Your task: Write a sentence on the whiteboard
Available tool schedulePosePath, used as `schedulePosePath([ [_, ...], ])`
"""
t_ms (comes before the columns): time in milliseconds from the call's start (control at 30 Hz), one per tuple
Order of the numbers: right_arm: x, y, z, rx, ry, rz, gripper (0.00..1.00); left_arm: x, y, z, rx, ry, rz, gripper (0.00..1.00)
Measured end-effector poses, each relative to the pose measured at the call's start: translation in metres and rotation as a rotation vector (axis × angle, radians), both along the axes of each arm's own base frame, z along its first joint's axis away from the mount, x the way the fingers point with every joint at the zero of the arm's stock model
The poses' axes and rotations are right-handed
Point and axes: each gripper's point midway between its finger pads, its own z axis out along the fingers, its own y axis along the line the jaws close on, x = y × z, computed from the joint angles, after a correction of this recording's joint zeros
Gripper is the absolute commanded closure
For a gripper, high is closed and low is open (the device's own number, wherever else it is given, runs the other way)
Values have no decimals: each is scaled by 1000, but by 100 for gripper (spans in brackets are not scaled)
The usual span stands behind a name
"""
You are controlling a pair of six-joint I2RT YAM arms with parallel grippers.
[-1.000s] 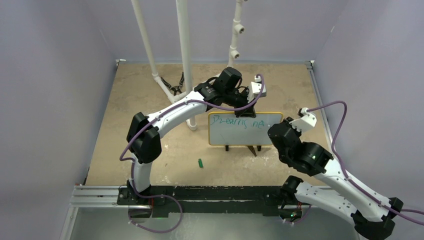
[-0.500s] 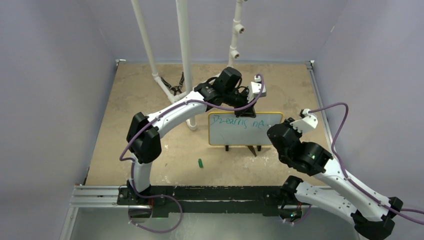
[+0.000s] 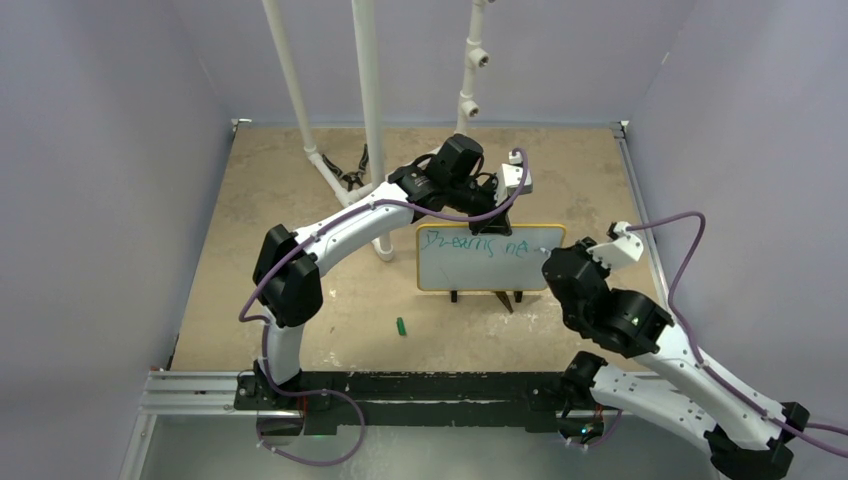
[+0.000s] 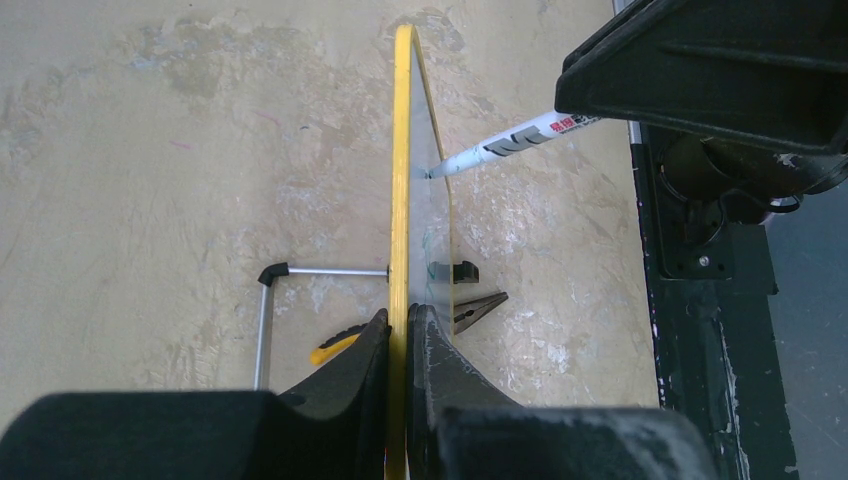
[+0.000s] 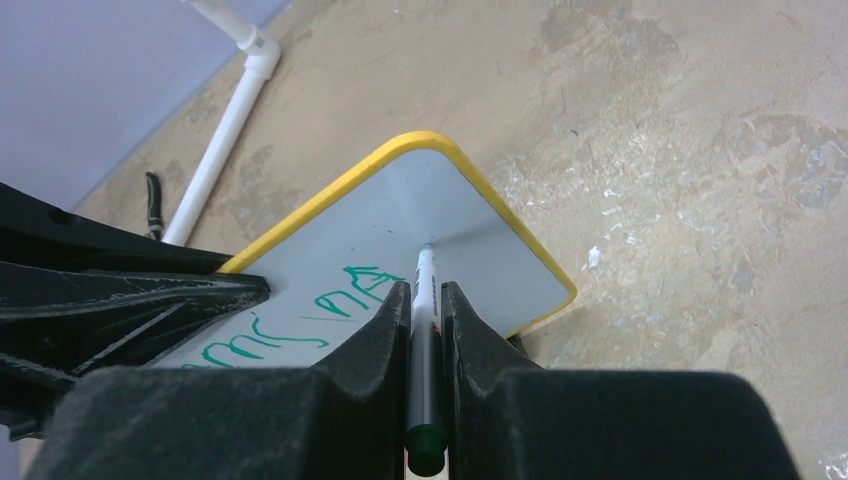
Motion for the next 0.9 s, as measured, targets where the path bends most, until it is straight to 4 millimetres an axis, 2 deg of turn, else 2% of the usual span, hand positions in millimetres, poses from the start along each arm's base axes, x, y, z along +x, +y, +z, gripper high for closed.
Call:
schedulePosePath([
  [167, 1, -1, 6, 11, -28, 2, 100, 0, 0, 0, 0, 1, -1, 100],
  [900, 6, 10, 0, -32, -24, 67, 100, 2, 2, -1, 2, 1, 6, 100],
])
